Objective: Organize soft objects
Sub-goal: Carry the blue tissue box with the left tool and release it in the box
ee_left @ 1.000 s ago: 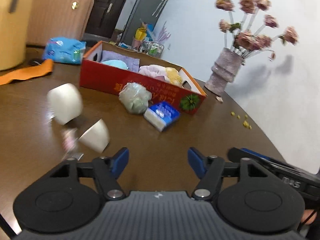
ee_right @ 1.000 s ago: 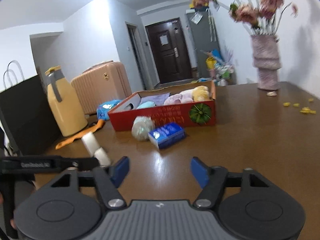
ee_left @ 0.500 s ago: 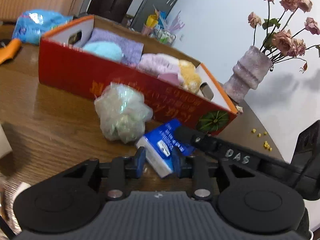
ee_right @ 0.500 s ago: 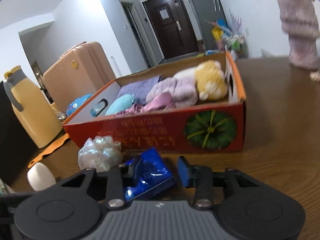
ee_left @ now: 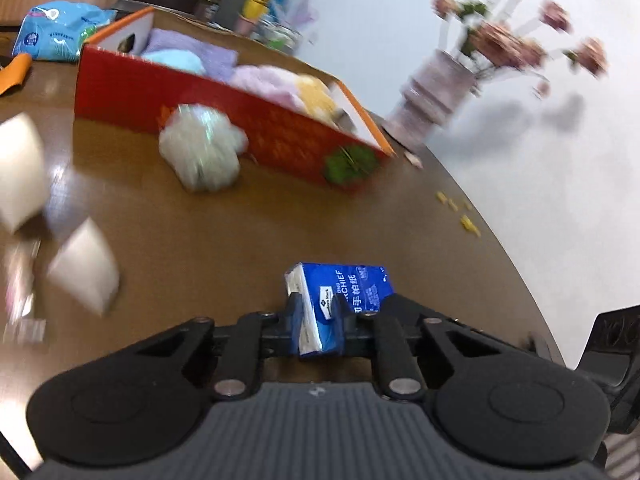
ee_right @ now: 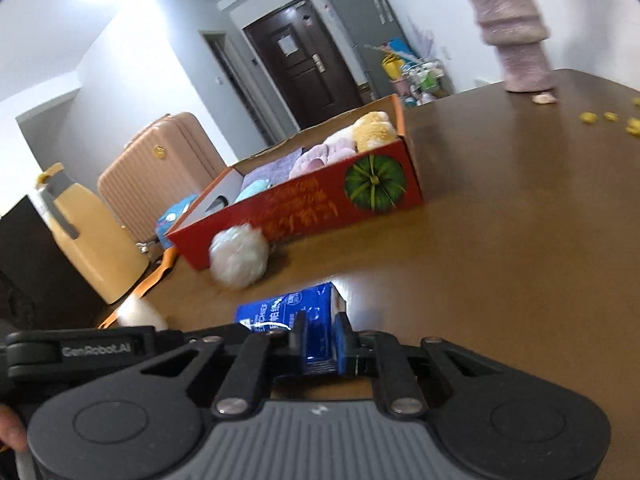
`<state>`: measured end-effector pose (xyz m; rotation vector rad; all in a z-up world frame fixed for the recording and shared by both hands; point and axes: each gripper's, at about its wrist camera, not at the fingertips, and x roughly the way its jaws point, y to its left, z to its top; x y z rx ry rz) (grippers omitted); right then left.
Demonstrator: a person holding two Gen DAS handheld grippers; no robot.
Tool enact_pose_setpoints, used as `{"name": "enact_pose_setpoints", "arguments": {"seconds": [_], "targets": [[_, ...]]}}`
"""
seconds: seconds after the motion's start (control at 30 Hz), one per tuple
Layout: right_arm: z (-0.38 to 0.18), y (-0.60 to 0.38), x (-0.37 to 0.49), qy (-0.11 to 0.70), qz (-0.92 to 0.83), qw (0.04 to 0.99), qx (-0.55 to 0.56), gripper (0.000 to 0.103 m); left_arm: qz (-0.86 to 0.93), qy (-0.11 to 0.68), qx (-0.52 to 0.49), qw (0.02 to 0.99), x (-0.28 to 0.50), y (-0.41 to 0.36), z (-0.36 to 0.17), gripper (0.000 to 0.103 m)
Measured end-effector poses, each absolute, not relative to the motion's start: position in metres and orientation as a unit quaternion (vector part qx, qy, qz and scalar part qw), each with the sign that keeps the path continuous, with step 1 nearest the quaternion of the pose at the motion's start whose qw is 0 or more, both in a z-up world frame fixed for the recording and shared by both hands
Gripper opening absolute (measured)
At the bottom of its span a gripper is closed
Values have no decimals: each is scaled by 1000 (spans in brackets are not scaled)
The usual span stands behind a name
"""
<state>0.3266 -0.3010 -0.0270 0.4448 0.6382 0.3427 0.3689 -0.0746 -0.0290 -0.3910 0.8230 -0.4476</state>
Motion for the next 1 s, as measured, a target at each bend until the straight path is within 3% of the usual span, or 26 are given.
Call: {"name": "enact_pose_setpoints", "arguments": {"seconds": [0.3, 0.37, 0.43, 0.5, 0.7, 0.83, 1.0], "targets": [[-28, -292, 254, 334, 173, 895, 240, 16, -231, 406, -165, 869, 295, -59, -30, 18], [-25, -291, 252, 325, 170, 900, 236, 18, -229, 401, -154, 873, 292, -59, -28, 24], [-22, -289, 253, 321, 173, 903, 227, 20, -225, 394, -155, 878, 290, -58, -25, 38], [-23, -286, 253, 324, 166, 905, 222, 21, -228, 389, -160, 878, 289, -57, -23, 40], [-34, -285, 254, 339, 159, 897, 235, 21, -227, 402, -157, 873, 293, -62, -35, 40], [-37, -287, 257, 339, 163, 892, 249, 21, -240, 415, -182, 859, 300, -59, -41, 26], [-20, -292, 273, 315, 166, 900, 253, 16, -234, 396, -192, 867, 320, -61, -26, 25]]}}
